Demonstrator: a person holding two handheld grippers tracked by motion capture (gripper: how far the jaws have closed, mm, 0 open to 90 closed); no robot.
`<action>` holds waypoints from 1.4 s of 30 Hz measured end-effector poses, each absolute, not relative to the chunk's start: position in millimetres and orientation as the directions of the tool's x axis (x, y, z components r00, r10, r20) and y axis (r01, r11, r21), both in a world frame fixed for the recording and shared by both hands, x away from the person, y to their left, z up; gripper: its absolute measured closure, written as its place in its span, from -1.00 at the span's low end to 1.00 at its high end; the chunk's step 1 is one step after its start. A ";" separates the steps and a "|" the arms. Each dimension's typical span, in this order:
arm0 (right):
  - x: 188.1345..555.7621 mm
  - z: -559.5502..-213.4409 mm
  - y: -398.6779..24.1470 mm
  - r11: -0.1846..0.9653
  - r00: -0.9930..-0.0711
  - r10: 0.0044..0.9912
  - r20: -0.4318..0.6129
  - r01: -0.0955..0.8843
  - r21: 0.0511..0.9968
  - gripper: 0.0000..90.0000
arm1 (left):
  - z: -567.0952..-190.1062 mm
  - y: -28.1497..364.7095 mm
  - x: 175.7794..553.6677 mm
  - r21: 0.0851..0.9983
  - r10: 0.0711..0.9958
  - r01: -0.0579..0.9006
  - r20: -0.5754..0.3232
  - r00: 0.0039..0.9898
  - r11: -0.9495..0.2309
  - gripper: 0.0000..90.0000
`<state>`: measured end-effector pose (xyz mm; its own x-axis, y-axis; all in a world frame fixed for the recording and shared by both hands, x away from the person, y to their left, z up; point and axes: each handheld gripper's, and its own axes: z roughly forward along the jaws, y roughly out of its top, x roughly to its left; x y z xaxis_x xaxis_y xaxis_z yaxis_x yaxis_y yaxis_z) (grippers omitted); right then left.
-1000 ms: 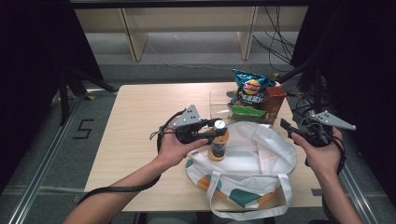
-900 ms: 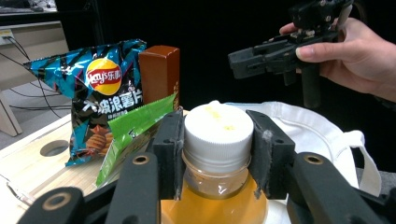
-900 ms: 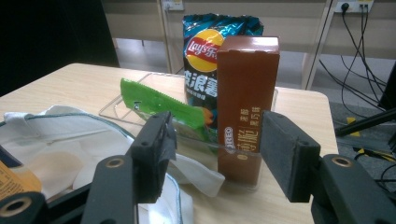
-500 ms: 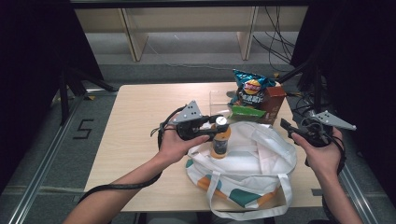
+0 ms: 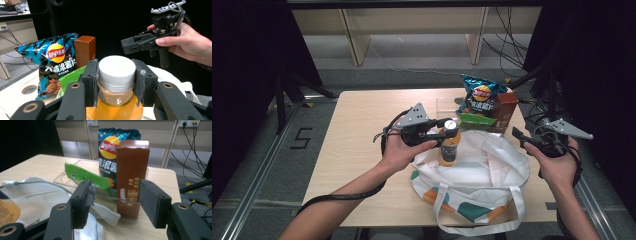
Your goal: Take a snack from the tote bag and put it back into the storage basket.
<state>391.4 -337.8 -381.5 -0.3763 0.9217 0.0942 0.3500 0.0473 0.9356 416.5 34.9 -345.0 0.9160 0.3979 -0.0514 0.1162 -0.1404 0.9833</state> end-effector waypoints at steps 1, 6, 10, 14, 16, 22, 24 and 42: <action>391.9 -382.1 -338.8 0.059 -0.381 0.921 0.080 0.340 0.938 0.01 | -344.0 34.5 416.5 0.983 0.398 0.118 -0.054 0.916 -0.138 0.31; 391.2 -381.9 -337.3 0.037 -0.366 0.925 0.102 0.355 0.934 0.01 | -339.1 32.9 418.0 0.984 0.396 0.108 -0.043 0.917 -0.142 0.31; 391.9 -382.8 -336.8 0.028 -0.361 0.927 0.104 0.342 0.939 0.01 | -335.6 32.4 419.7 0.984 0.396 0.105 -0.041 0.917 -0.141 0.31; 392.0 -382.7 -337.7 0.042 -0.371 0.924 0.097 0.350 0.936 0.01 | -332.6 32.0 421.2 0.985 0.398 0.104 -0.040 0.917 -0.139 0.31; 392.2 -383.2 -338.1 0.048 -0.373 0.924 0.090 0.344 0.938 0.01 | -332.1 31.9 421.4 0.985 0.397 0.103 -0.038 0.917 -0.142 0.31; 391.9 -383.3 -337.2 0.032 -0.363 0.927 0.099 0.339 0.940 0.01 | -329.5 31.4 422.8 0.985 0.397 0.099 -0.036 0.917 -0.139 0.31; 392.9 -383.7 -338.8 0.061 -0.380 0.922 0.076 0.334 0.941 0.01 | -327.8 31.2 423.0 0.986 0.397 0.099 -0.037 0.917 -0.136 0.31; 393.9 -384.4 -339.2 0.067 -0.391 0.918 0.071 0.327 0.943 0.00 | -313.1 30.2 426.3 0.989 0.397 0.080 -0.023 0.917 -0.128 0.31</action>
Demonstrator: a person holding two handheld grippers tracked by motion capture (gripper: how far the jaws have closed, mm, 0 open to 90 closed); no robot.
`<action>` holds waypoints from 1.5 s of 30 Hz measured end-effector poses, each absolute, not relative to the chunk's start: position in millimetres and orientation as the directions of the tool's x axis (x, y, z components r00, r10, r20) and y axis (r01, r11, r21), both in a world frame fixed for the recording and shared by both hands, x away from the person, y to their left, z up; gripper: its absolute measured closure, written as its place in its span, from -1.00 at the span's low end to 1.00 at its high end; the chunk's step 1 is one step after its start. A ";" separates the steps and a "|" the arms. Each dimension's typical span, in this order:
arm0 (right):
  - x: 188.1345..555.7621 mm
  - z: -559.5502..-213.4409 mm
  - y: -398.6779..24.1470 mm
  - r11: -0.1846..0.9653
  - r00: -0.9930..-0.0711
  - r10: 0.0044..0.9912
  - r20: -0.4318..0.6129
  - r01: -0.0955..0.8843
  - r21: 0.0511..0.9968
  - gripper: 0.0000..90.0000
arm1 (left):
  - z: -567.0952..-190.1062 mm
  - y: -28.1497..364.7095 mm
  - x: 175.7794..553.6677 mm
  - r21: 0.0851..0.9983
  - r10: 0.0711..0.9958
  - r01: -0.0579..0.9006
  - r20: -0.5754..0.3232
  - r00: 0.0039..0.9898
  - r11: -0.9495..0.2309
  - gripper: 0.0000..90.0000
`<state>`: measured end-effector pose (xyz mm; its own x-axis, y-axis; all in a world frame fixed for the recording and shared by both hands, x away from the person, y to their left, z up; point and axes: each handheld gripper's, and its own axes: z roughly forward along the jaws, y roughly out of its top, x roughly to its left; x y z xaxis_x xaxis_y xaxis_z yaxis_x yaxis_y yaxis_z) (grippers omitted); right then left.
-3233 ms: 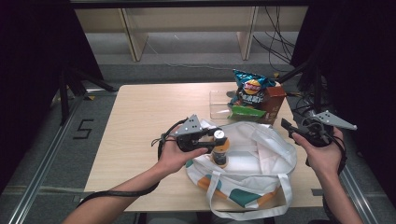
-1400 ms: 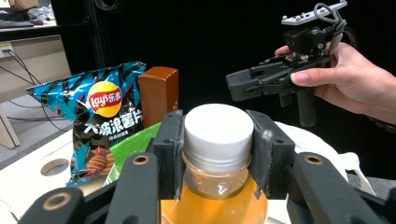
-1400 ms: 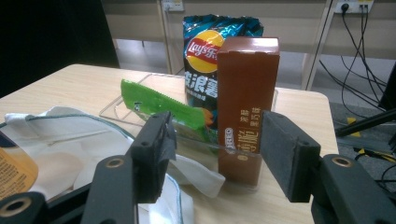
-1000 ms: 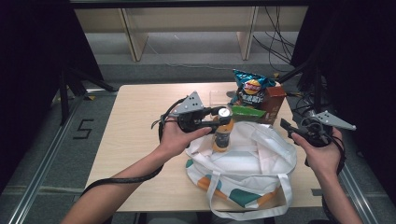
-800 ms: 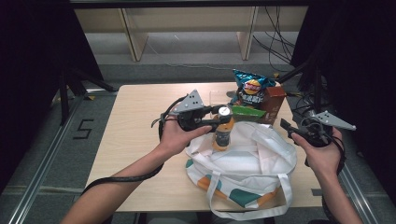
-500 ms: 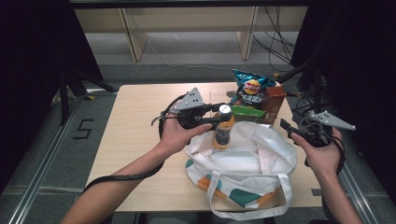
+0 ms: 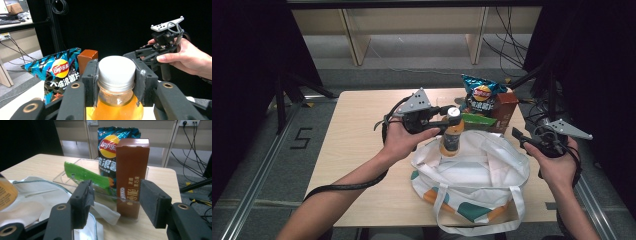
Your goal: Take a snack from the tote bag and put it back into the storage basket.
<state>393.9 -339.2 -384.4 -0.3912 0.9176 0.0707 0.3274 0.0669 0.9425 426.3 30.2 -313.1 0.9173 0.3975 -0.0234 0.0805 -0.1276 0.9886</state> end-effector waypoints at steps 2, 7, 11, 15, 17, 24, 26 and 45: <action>393.9 -384.4 -339.1 0.067 -0.391 0.918 0.070 0.328 0.942 0.00 | -312.2 30.5 427.0 0.988 0.399 0.080 -0.022 0.917 -0.129 0.31; 393.2 -383.9 -338.4 0.059 -0.382 0.921 0.081 0.342 0.938 0.00 | -309.8 30.0 427.9 0.989 0.400 0.080 -0.024 0.916 -0.123 0.31; 393.3 -384.1 -338.6 0.061 -0.383 0.920 0.079 0.340 0.938 0.00 | -308.0 29.7 428.9 0.990 0.401 0.076 -0.021 0.916 -0.120 0.31; 393.3 -384.2 -338.9 0.064 -0.385 0.920 0.078 0.344 0.937 0.00 | -305.8 29.8 430.2 0.991 0.405 0.075 -0.022 0.914 -0.114 0.31; 393.1 -384.0 -338.8 0.063 -0.384 0.920 0.079 0.343 0.937 0.00 | -305.0 29.9 430.6 0.991 0.410 0.075 -0.023 0.912 -0.112 0.31; 394.0 -385.1 -339.6 0.071 -0.385 0.921 0.066 0.331 0.941 0.00 | -301.7 29.1 432.4 0.992 0.410 0.068 -0.017 0.912 -0.109 0.31; 393.4 -385.2 -339.2 0.061 -0.380 0.922 0.077 0.338 0.939 0.00 | -301.2 28.6 432.8 0.991 0.411 0.067 -0.016 0.912 -0.111 0.31; 392.6 -385.1 -338.4 0.053 -0.375 0.923 0.087 0.349 0.936 0.00 | -297.4 27.2 444.3 0.992 0.430 0.062 -0.009 0.903 -0.108 0.31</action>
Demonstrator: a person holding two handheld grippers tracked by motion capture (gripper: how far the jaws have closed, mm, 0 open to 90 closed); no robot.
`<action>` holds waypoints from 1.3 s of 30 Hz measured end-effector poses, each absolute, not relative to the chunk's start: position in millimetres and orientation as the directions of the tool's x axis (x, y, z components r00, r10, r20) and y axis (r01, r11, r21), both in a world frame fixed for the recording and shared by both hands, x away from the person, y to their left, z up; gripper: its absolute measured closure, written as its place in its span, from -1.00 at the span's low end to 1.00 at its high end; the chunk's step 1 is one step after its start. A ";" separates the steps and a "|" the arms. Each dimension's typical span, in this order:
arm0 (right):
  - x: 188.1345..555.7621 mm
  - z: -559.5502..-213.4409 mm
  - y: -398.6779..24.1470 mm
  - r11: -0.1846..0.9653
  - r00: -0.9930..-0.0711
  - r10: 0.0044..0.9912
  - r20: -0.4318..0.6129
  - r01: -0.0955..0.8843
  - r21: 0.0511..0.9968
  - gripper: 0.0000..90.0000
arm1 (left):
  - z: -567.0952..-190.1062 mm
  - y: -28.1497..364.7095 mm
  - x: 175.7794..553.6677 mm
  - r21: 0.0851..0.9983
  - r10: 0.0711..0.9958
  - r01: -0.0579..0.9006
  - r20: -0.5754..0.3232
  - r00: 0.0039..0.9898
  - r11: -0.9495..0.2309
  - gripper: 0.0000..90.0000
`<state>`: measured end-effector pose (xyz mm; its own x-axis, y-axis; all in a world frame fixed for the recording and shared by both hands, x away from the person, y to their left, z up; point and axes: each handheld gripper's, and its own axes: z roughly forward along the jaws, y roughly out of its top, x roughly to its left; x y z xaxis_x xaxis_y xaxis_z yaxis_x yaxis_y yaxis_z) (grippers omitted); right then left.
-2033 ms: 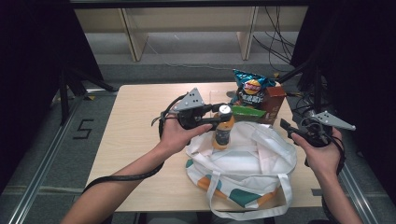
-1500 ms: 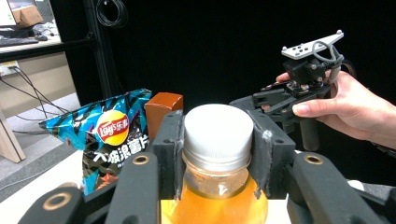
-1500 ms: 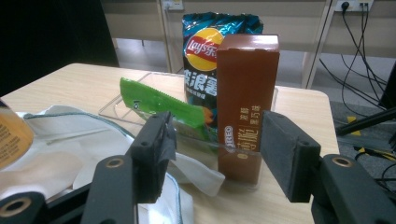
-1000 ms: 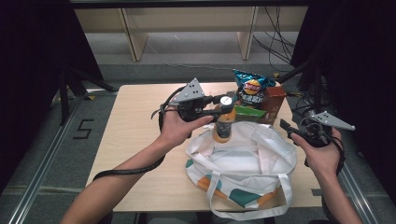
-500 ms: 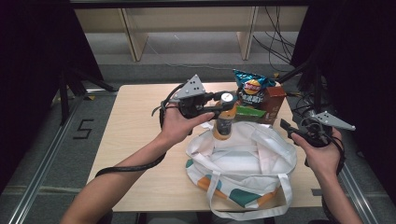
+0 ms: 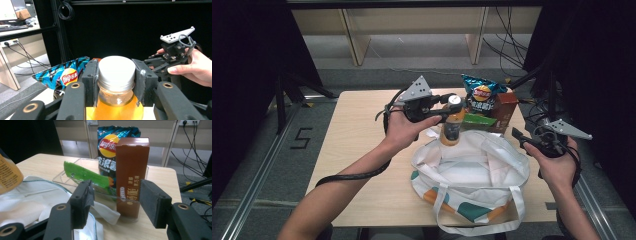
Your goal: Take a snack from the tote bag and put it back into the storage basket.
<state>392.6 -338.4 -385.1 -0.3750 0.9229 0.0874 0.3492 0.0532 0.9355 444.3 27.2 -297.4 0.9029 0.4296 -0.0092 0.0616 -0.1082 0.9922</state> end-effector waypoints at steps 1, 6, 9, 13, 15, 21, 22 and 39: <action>393.0 -385.1 -339.0 0.062 -0.378 0.922 0.078 0.344 0.937 0.00 | -297.0 27.2 444.8 0.992 0.430 0.061 -0.008 0.903 -0.110 0.31; 392.9 -385.3 -338.8 0.061 -0.381 0.921 0.081 0.347 0.936 0.00 | -296.3 27.3 448.5 0.992 0.438 0.067 -0.014 0.899 -0.105 0.31; 392.5 -385.1 -338.5 0.056 -0.381 0.920 0.088 0.353 0.934 0.00 | -295.9 27.7 450.5 0.992 0.442 0.063 -0.008 0.897 -0.112 0.31; 392.7 -385.7 -338.2 0.044 -0.385 0.917 0.104 0.357 0.933 0.00 | -294.9 27.9 452.4 0.992 0.448 0.065 -0.011 0.894 -0.105 0.31; 393.2 -385.9 -338.4 0.050 -0.380 0.920 0.094 0.351 0.935 0.00 | -294.4 27.8 453.5 0.992 0.448 0.060 -0.006 0.894 -0.107 0.31; 393.8 -385.7 -339.0 0.056 -0.387 0.918 0.087 0.343 0.938 0.00 | -293.8 27.8 456.8 0.992 0.455 0.057 -0.002 0.891 -0.109 0.31; 393.8 -385.7 -339.0 0.056 -0.387 0.918 0.087 0.343 0.938 0.00 | -293.8 27.8 456.8 0.992 0.455 0.057 -0.002 0.891 -0.109 0.31; 393.6 -386.6 -338.1 0.035 -0.368 0.925 0.097 0.337 0.941 0.00 | -289.5 23.9 467.7 0.993 0.471 0.057 0.000 0.882 -0.108 0.31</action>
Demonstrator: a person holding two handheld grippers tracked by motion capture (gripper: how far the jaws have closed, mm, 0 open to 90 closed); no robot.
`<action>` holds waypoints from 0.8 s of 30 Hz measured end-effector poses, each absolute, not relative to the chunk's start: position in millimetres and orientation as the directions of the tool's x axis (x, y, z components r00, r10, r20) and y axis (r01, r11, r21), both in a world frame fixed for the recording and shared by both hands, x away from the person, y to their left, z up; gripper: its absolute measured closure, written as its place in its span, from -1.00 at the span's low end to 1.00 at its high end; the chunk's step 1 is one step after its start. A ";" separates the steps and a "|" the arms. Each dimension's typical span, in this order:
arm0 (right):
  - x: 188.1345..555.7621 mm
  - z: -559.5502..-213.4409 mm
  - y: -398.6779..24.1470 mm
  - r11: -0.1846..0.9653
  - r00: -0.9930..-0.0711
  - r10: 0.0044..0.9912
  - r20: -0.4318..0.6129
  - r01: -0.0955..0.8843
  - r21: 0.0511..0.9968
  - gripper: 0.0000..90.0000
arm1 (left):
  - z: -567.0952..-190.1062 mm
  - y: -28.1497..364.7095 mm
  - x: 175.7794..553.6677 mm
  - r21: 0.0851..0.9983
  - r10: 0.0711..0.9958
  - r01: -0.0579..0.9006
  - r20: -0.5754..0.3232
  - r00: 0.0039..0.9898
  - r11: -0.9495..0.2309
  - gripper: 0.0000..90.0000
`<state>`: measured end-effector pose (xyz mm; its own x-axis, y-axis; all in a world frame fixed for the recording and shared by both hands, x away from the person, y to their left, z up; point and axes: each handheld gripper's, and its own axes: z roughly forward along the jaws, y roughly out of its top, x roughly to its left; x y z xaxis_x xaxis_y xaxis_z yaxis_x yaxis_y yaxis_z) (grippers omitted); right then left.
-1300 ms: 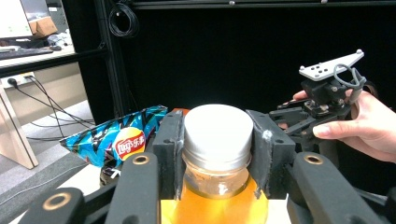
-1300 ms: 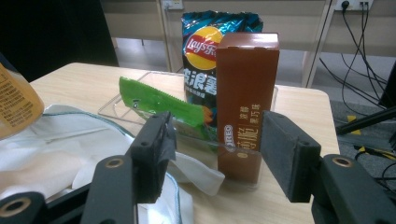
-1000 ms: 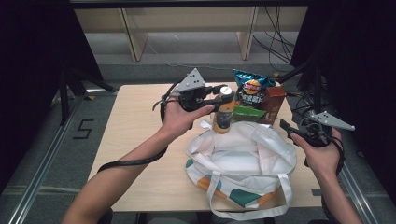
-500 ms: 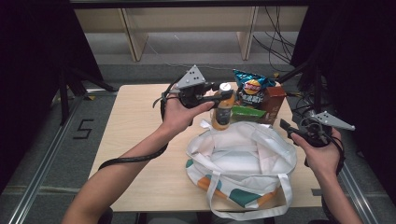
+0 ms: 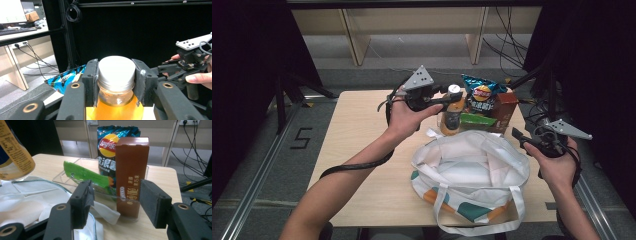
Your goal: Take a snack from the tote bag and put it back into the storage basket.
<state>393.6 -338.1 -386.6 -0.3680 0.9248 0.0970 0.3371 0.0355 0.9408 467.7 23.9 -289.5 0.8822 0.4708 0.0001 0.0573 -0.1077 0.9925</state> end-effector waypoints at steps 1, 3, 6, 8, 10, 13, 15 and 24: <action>393.6 -386.6 -338.1 0.035 -0.368 0.925 0.097 0.337 0.941 0.00 | -289.5 23.9 467.7 0.993 0.471 0.057 0.000 0.882 -0.108 0.31; 393.8 -385.9 -339.7 0.059 -0.383 0.920 0.084 0.346 0.936 0.00 | -290.1 23.6 469.5 0.992 0.473 0.059 0.000 0.881 -0.110 0.31; 393.5 -385.9 -339.0 0.052 -0.379 0.921 0.090 0.349 0.936 0.00 | -290.7 23.3 472.6 0.992 0.478 0.061 0.000 0.879 -0.113 0.31; 393.7 -386.0 -338.8 0.050 -0.378 0.921 0.091 0.346 0.937 0.00 | -290.7 23.1 474.5 0.991 0.481 0.064 0.000 0.877 -0.116 0.31; 393.7 -386.4 -338.1 0.038 -0.370 0.924 0.095 0.337 0.941 0.00 | -290.1 22.9 477.0 0.992 0.484 0.065 -0.002 0.875 -0.112 0.31; 393.6 -386.4 -338.1 0.036 -0.369 0.925 0.096 0.337 0.941 0.00 | -289.7 22.9 478.8 0.992 0.486 0.065 -0.003 0.874 -0.111 0.31; 393.8 -386.8 -338.0 0.032 -0.363 0.927 0.097 0.335 0.942 0.00 | -289.4 21.9 480.5 0.992 0.488 0.065 -0.004 0.873 -0.109 0.31; 393.7 -386.7 -337.9 0.025 -0.360 0.927 0.106 0.342 0.939 0.00 | -290.5 21.2 486.5 0.990 0.497 0.067 0.003 0.868 -0.123 0.31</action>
<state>393.7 -337.9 -386.7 -0.3598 0.9270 0.1058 0.3417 0.0254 0.9395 486.5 21.2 -290.5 0.8678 0.4969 0.0027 0.0672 -0.1227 0.9902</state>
